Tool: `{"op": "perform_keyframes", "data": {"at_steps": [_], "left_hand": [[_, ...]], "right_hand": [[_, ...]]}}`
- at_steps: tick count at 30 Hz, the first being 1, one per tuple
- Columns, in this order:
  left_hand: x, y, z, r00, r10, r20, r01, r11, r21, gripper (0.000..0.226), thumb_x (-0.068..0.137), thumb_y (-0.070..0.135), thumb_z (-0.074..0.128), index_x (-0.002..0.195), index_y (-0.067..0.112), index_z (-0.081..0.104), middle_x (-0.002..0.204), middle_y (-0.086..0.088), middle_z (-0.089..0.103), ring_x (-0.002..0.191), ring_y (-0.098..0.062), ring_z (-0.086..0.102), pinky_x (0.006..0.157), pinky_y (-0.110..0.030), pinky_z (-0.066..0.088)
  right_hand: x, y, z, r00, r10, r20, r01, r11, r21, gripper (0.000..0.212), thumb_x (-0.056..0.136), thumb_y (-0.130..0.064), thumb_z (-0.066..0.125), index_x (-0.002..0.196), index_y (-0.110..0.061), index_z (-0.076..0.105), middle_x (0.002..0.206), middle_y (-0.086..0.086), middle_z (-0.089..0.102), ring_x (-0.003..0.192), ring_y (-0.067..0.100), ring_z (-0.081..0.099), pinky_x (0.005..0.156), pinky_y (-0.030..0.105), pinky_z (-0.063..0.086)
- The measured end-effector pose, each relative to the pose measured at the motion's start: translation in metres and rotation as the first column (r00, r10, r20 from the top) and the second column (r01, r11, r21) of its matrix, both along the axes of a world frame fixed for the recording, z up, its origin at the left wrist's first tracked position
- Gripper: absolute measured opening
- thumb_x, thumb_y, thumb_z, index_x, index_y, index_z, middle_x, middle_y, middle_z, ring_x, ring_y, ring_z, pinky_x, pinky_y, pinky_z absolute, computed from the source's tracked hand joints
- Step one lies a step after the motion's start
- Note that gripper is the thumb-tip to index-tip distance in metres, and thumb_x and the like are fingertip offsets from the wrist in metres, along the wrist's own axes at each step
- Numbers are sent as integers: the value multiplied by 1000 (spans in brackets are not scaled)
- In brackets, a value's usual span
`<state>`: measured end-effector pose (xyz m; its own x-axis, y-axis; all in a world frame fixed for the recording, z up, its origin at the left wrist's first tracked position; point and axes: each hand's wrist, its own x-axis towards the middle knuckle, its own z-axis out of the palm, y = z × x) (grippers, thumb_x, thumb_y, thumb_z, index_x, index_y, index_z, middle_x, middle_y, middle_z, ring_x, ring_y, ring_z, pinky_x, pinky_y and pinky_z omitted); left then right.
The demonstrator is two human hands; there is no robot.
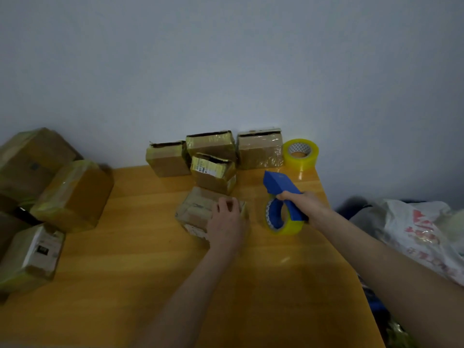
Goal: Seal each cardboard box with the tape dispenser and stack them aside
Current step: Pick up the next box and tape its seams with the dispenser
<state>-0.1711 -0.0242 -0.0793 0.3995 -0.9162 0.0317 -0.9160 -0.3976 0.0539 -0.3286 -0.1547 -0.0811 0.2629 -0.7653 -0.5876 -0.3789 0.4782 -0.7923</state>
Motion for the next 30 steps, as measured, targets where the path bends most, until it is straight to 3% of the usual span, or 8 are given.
{"op": "perform_keyframes", "data": {"at_steps": [3, 7, 13, 18, 21, 24, 26, 30], "left_hand": [[12, 16, -8, 996, -91, 12, 91, 996, 13, 68, 94, 32, 54, 151, 31, 15, 152, -6, 22, 135, -23, 29, 107, -35, 36], [28, 24, -8, 991, -134, -21, 135, 983, 122, 77, 96, 26, 52, 147, 48, -1, 161, -6, 3, 147, -29, 3, 116, -49, 12], [43, 31, -9, 975, -218, -32, 220, 966, 133, 81, 93, 49, 48, 152, 31, -5, 160, 7, 4, 148, -18, 3, 118, -47, 7], [34, 29, -20, 973, -217, 82, 203, 968, 148, 74, 101, 45, 33, 149, 16, -15, 161, -2, -7, 148, -23, -4, 118, -48, -3], [38, 34, -22, 947, -292, 133, 270, 950, 159, 73, 103, 35, 33, 142, 11, -23, 159, -8, -13, 147, -26, -7, 116, -42, -14], [47, 36, -23, 920, -376, 108, 358, 921, 152, 72, 102, 27, 32, 140, 10, -26, 155, -8, -22, 147, -25, -11, 113, -35, -17], [54, 38, -23, 899, -430, 88, 414, 897, 152, 71, 102, 26, 32, 141, 10, -26, 155, -8, -23, 146, -23, -13, 114, -33, -17], [65, 38, -19, 888, -457, 55, 448, 885, 129, 72, 102, 29, 36, 142, 18, -23, 152, -11, -23, 142, -23, -21, 114, -32, -15]], "right_hand": [[-1, -2, -9, 995, -77, 60, 72, 994, 84, 29, 79, -33, 76, 86, -12, 57, 83, 5, 58, 69, 19, 55, 53, 28, 41], [1, -6, -25, 983, -141, 114, 120, 977, 174, 27, 81, -34, 73, 90, -13, 58, 87, 6, 59, 73, 20, 56, 56, 29, 43], [12, -6, -47, 975, -195, 111, 158, 948, 277, 41, 78, -40, 75, 102, -10, 59, 88, 8, 63, 74, 23, 61, 53, 32, 46], [13, -10, -47, 981, 2, -194, -2, 1000, 0, 68, 85, -59, 61, 125, -5, 53, 104, 12, 62, 90, 28, 60, 65, 33, 44], [9, -9, -31, 823, 64, -564, -299, 894, -335, 71, 90, -57, 55, 138, -5, 43, 132, 17, 51, 120, 34, 49, 90, 42, 43], [28, 21, -4, 862, 150, -484, -423, 740, -523, 63, 95, -47, 52, 148, -16, 34, 141, 11, 45, 124, 28, 48, 97, 39, 43], [51, 50, 0, 836, 301, -459, -525, 682, -509, 64, 97, -45, 48, 151, -19, 27, 149, 7, 39, 133, 25, 43, 105, 41, 42], [80, 90, -5, 854, 406, -326, -516, 747, -419, 56, 102, -36, 40, 152, -17, 23, 145, 5, 47, 127, 24, 50, 103, 40, 43]]}}
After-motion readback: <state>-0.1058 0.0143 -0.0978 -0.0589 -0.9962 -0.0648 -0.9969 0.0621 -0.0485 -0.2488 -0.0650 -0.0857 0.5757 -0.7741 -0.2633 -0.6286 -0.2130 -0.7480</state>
